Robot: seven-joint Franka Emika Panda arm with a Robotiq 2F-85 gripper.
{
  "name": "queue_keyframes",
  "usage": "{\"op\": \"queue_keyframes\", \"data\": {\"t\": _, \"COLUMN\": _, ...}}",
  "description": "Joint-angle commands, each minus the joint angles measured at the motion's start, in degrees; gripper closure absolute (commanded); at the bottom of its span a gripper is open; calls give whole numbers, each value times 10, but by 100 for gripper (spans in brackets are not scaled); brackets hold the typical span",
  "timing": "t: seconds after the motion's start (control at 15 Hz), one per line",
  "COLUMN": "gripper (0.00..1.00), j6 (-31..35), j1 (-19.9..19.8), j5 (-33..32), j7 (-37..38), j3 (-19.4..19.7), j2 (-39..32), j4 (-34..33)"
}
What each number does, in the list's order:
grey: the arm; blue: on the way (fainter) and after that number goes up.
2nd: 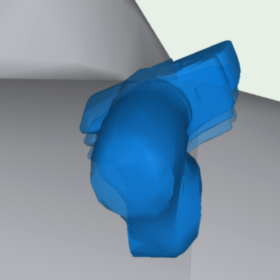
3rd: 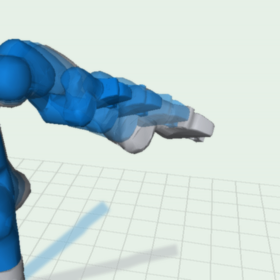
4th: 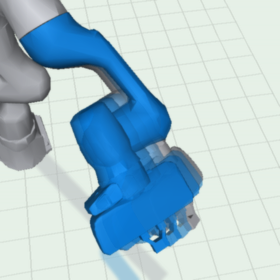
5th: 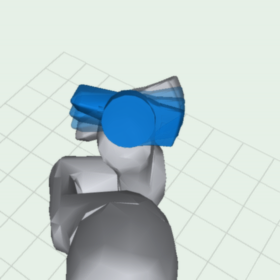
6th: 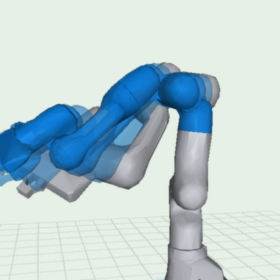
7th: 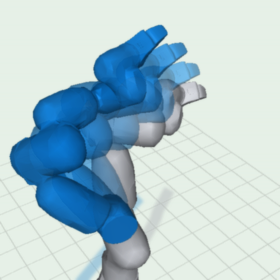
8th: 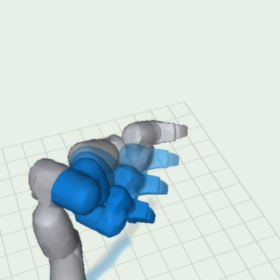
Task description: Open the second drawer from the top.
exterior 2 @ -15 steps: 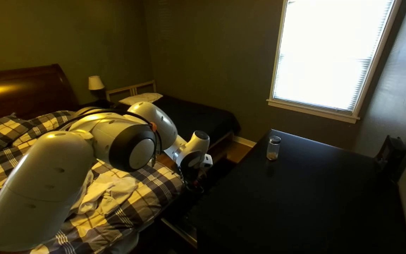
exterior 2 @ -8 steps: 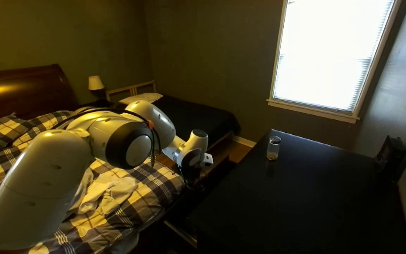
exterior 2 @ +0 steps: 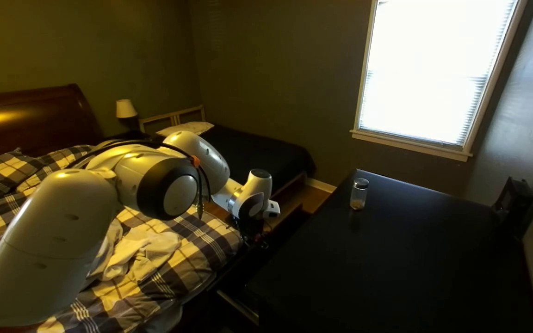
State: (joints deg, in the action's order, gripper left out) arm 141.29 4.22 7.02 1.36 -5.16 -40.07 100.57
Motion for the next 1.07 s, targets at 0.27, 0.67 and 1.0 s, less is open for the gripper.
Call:
{"op": "queue_keyframes", "data": {"t": 0.27, "gripper": 0, "j6": -21, "j1": 13, "j5": -10, "j7": 33, "j3": 14, "j2": 12, "j4": 4}}
{"op": "queue_keyframes", "data": {"t": 0.67, "gripper": 0, "j6": -29, "j1": 26, "j5": -23, "j7": 70, "j3": 33, "j2": 26, "j4": 5}}
{"op": "queue_keyframes", "data": {"t": 1.0, "gripper": 0, "j6": -64, "j1": 32, "j5": -39, "j7": 96, "j3": 44, "j2": 68, "j4": 7}}
